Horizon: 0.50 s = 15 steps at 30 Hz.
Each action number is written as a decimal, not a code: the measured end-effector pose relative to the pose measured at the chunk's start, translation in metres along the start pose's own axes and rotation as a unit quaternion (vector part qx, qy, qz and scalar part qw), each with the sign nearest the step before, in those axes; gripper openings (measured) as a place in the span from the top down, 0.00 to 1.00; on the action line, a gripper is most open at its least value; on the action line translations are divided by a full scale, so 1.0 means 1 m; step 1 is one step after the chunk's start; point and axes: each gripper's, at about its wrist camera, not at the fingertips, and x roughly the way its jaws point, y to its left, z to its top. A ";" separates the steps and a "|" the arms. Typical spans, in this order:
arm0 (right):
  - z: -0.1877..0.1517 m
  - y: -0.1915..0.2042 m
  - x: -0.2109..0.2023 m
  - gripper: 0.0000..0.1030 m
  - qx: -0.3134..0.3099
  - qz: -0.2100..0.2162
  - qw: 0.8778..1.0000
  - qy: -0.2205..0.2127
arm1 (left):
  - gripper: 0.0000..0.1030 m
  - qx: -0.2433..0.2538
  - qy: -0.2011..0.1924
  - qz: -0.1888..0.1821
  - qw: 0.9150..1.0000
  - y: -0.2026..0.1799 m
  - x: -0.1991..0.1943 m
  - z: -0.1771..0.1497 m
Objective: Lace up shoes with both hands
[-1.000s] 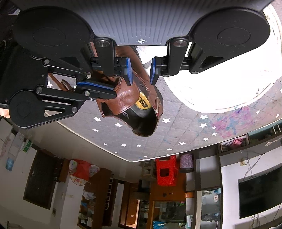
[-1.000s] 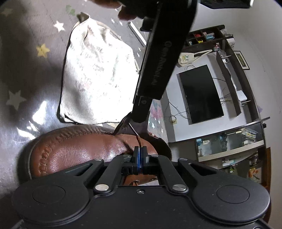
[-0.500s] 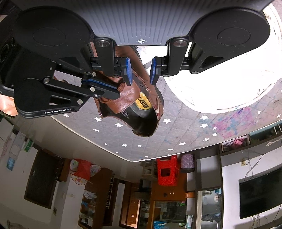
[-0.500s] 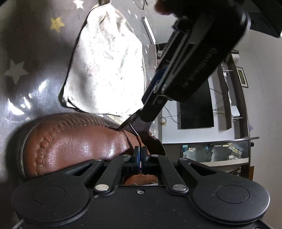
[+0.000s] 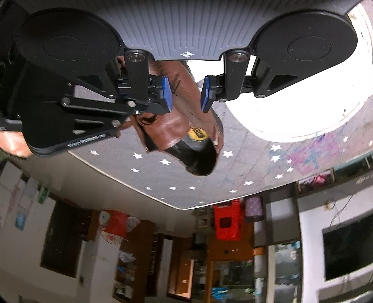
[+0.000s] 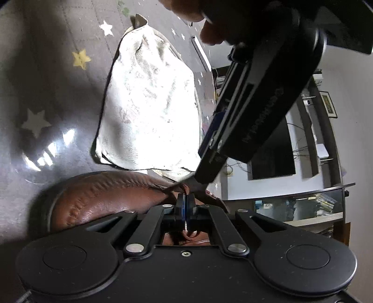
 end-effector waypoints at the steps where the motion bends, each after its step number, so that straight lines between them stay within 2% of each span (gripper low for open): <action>1: -0.001 -0.002 0.000 0.99 0.004 0.004 1.000 0.000 | 0.72 0.005 0.003 -0.002 1.000 -0.002 0.000 -0.002; 6: -0.004 -0.010 0.000 0.99 0.023 0.020 1.000 -0.005 | 0.72 0.040 0.016 -0.007 0.999 -0.013 0.001 -0.010; 13: -0.007 -0.017 0.000 0.99 0.041 0.032 0.999 -0.014 | 0.72 0.100 0.034 0.015 0.994 -0.025 0.020 -0.008; 15: -0.008 -0.019 0.000 0.99 0.047 0.036 0.998 -0.017 | 0.76 0.115 0.037 0.018 0.992 -0.026 0.025 -0.006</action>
